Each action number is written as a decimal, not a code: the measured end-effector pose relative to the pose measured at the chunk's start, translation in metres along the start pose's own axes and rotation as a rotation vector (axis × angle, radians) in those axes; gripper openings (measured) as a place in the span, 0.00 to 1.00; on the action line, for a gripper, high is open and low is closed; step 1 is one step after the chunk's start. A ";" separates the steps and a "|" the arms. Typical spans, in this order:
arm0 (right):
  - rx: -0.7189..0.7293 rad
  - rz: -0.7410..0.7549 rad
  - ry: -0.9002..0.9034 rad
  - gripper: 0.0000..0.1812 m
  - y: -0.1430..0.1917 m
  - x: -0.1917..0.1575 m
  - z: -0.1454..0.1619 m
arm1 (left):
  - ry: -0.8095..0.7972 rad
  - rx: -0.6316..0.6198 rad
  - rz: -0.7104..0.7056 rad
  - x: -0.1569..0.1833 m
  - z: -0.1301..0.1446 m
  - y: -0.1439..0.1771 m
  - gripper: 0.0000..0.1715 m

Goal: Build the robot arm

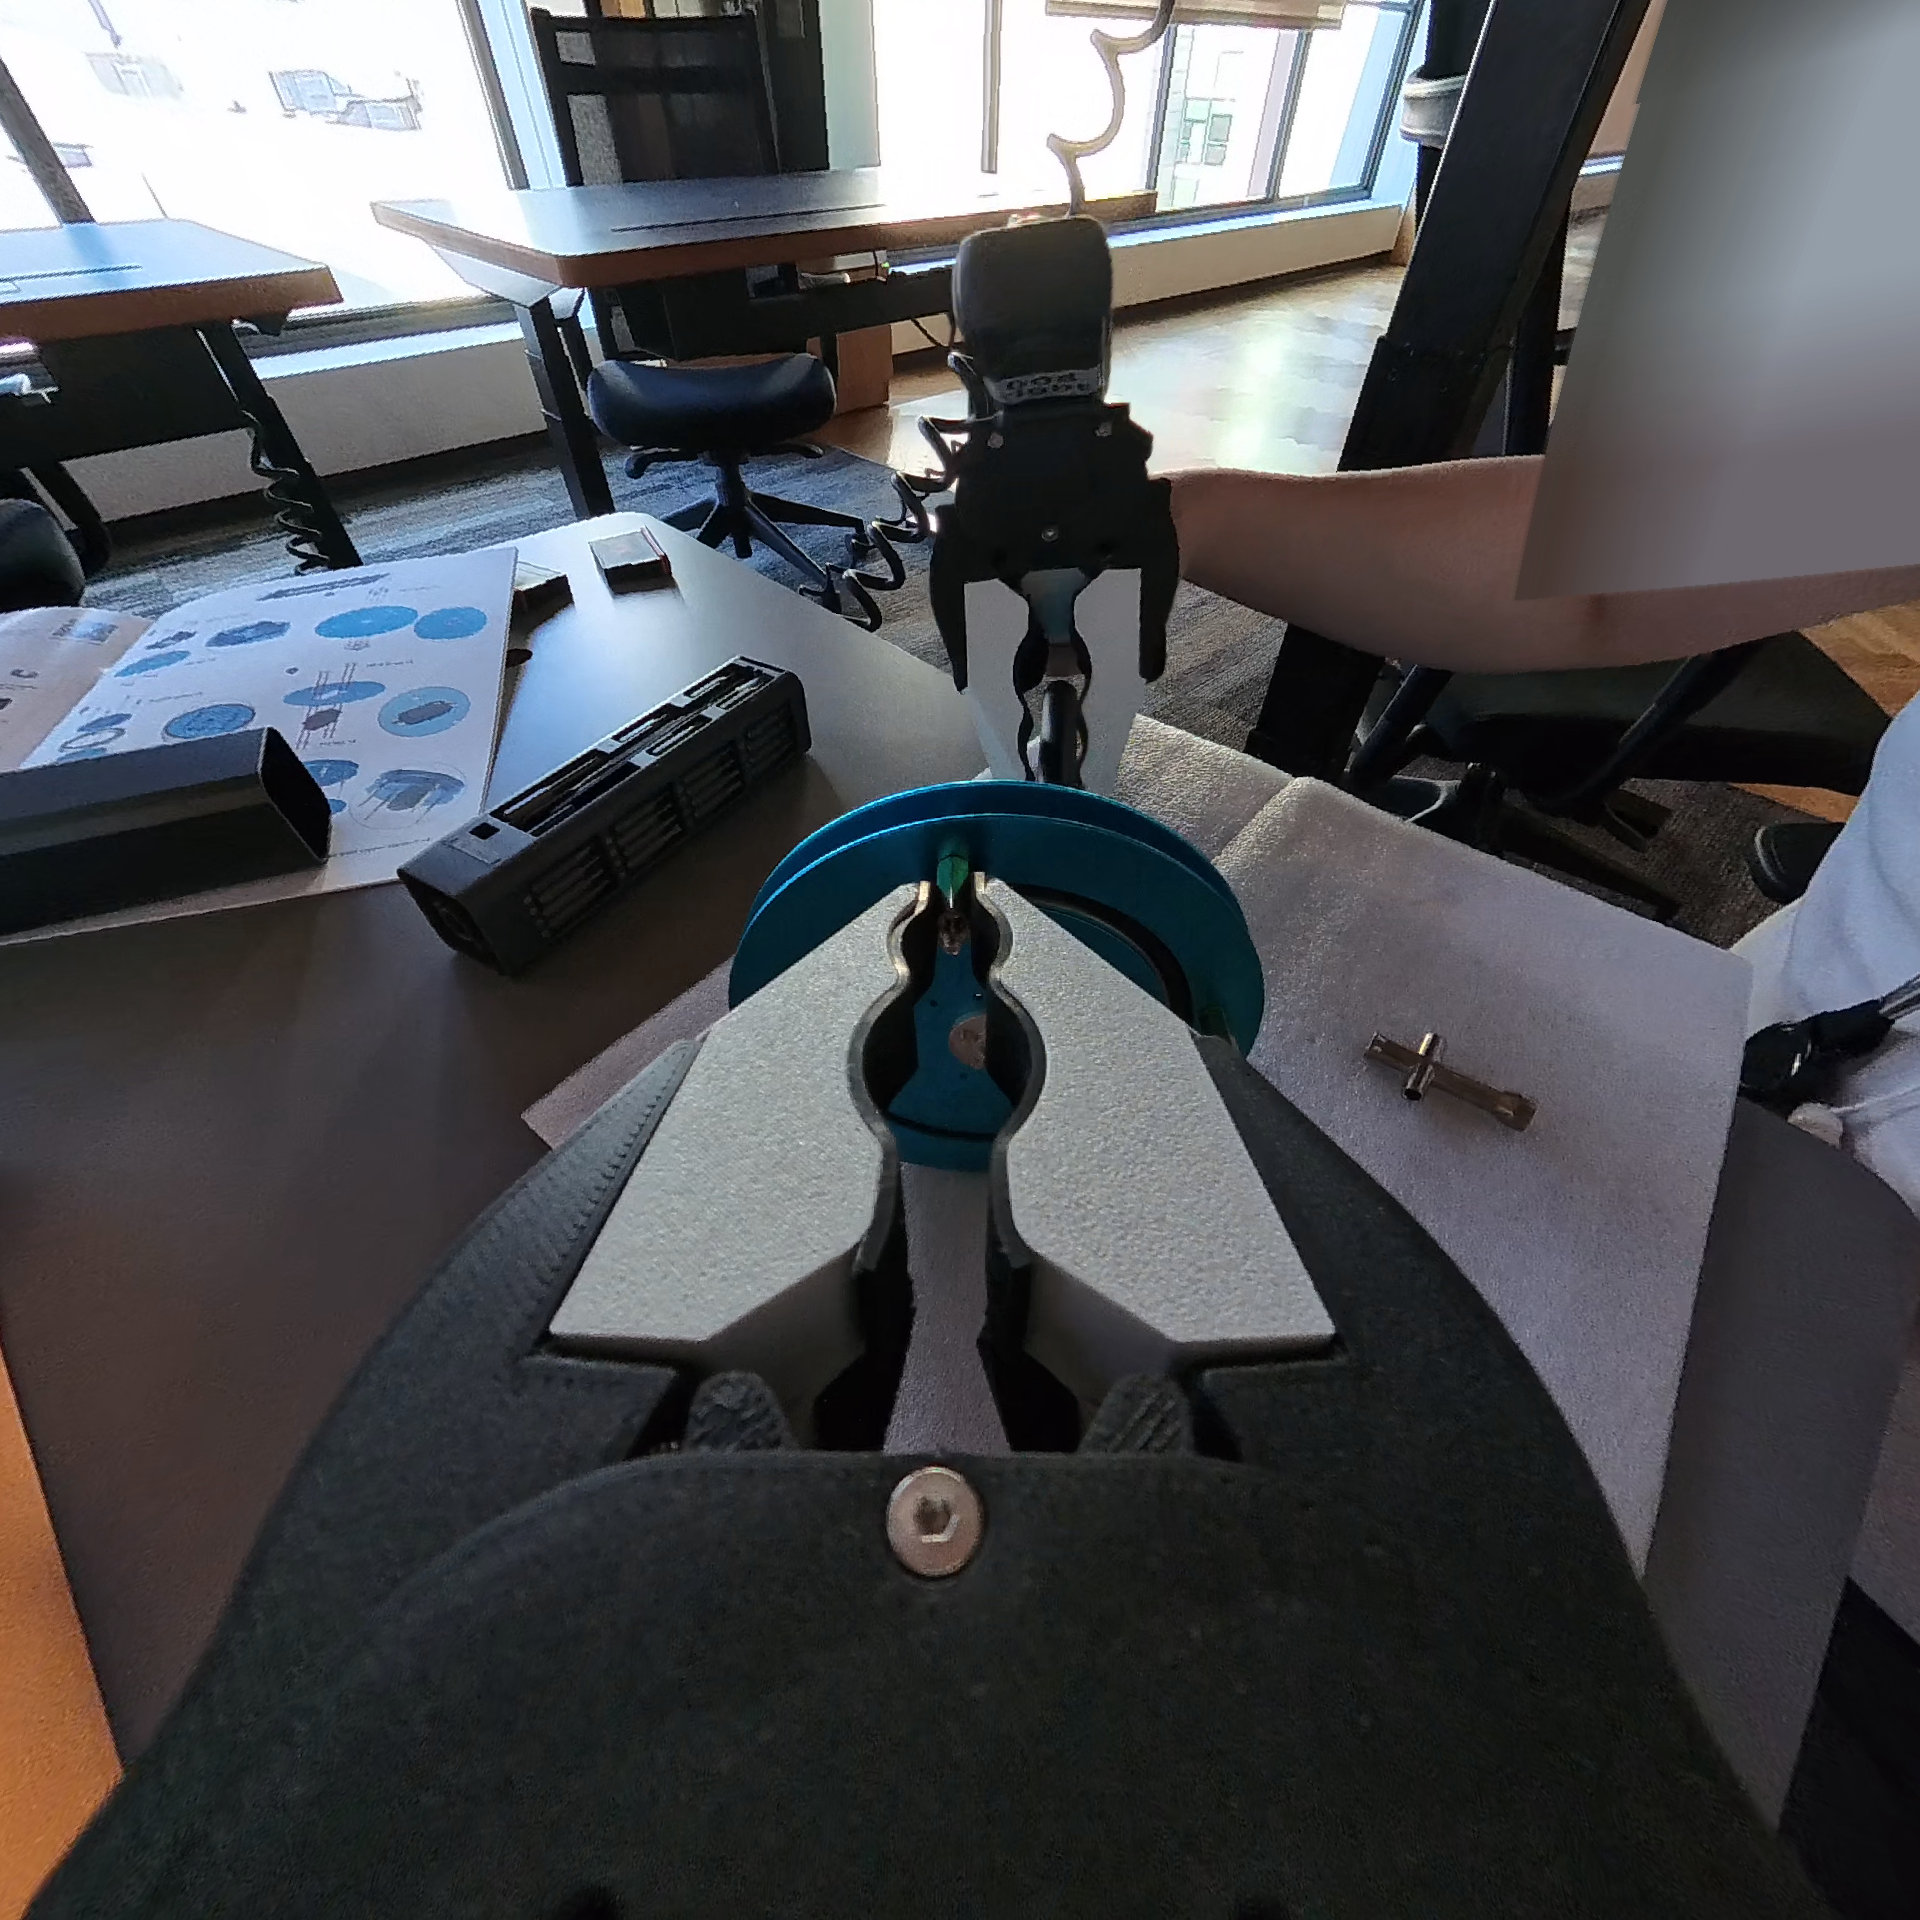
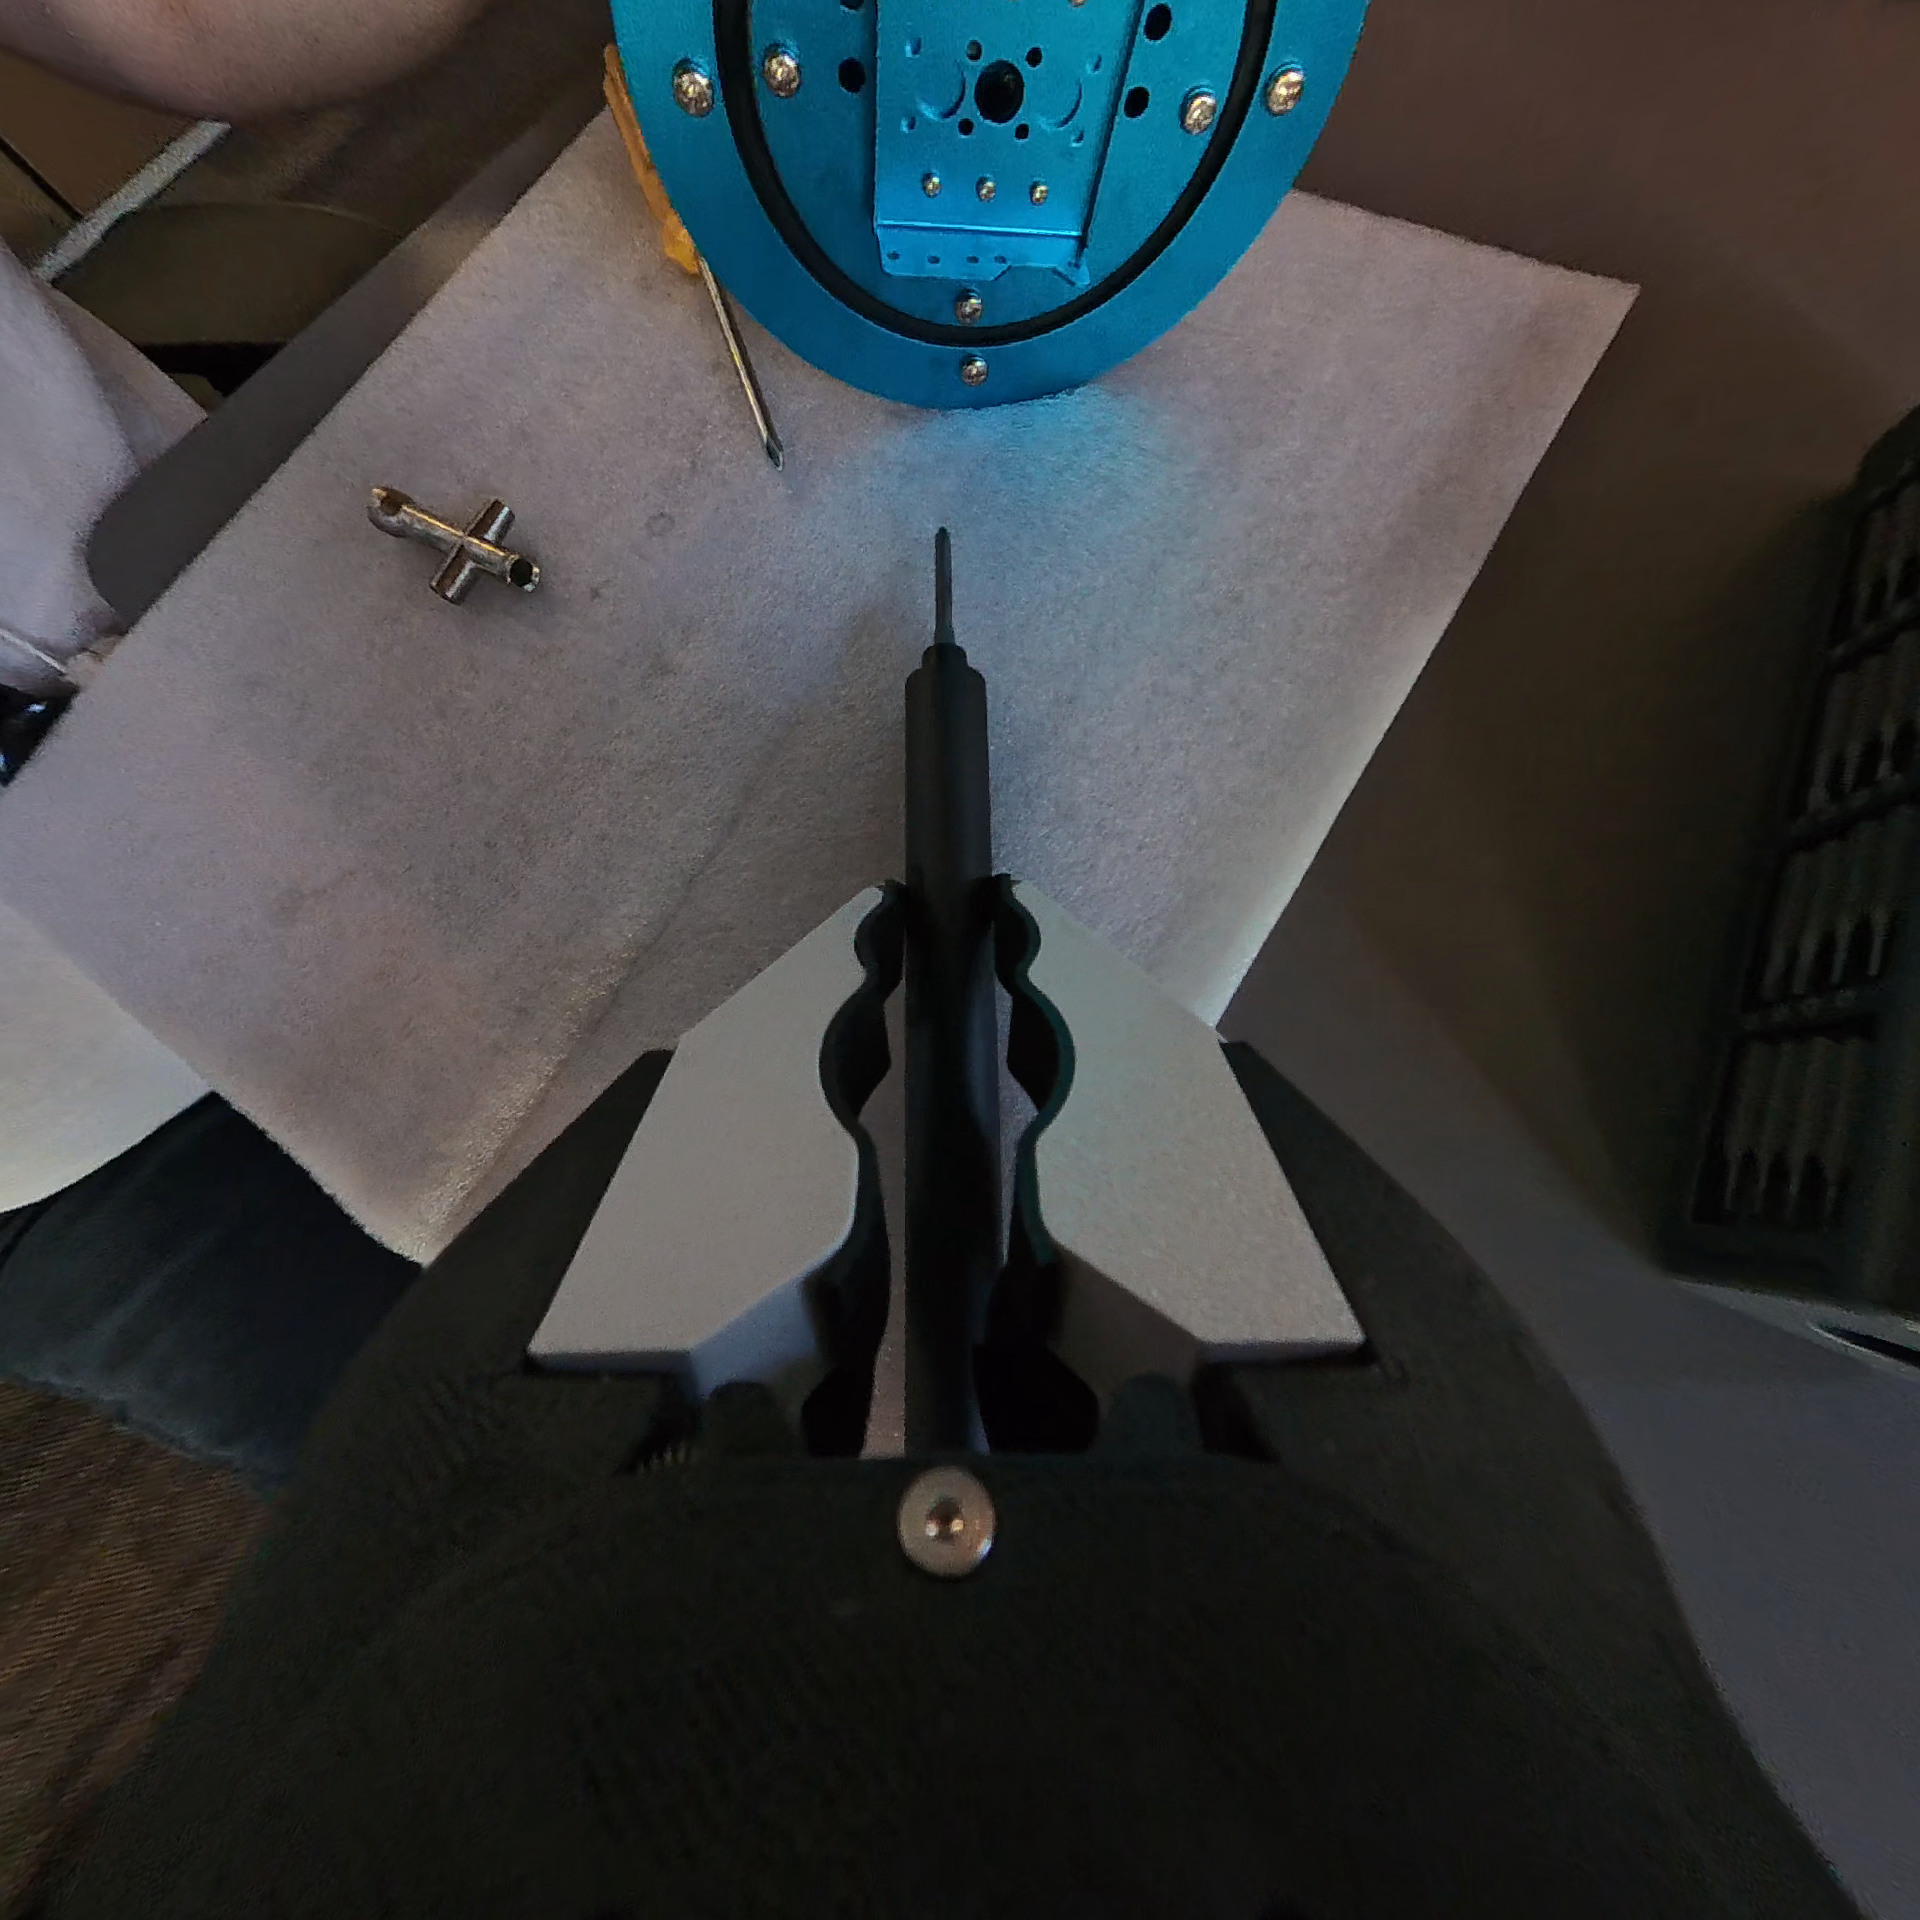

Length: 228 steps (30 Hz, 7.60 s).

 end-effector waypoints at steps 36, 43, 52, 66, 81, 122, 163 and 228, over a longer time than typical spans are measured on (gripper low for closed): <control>-0.071 -0.030 0.002 0.09 -0.003 -0.005 -0.002 | -0.014 -0.010 -0.009 0.002 -0.002 -0.002 0.02; -0.049 -0.055 -0.035 0.09 -0.004 -0.006 -0.003 | -0.015 -0.008 -0.007 0.003 -0.001 -0.001 0.02; -0.072 -0.013 0.004 0.08 -0.005 -0.009 -0.004 | -0.015 -0.008 -0.008 0.004 -0.001 -0.001 0.02; -0.110 0.477 0.258 0.09 0.018 -0.024 -0.029 | -0.016 -0.010 -0.011 0.003 -0.001 0.001 0.02; -0.246 0.803 0.533 0.09 0.039 -0.034 -0.076 | -0.015 -0.002 -0.017 0.006 0.000 0.003 0.02; -0.292 0.787 0.548 0.09 0.027 -0.020 -0.088 | -0.017 0.003 -0.008 0.006 0.000 0.003 0.02; -0.073 -0.007 0.040 0.10 -0.013 0.010 -0.021 | -0.016 0.004 0.001 0.006 -0.001 0.001 0.02; -0.202 0.328 0.262 0.09 0.050 -0.010 -0.102 | -0.014 0.016 0.002 0.005 0.001 0.003 0.02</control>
Point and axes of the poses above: each gripper's, where its closed fingertips meet, y back along the fingers, z out of its underside, x = y × z across the jaws, the point moved 7 cm from there along y, back along the fingers, and after that the axes turned 5 degrees about -x, right-handed, at the moved point
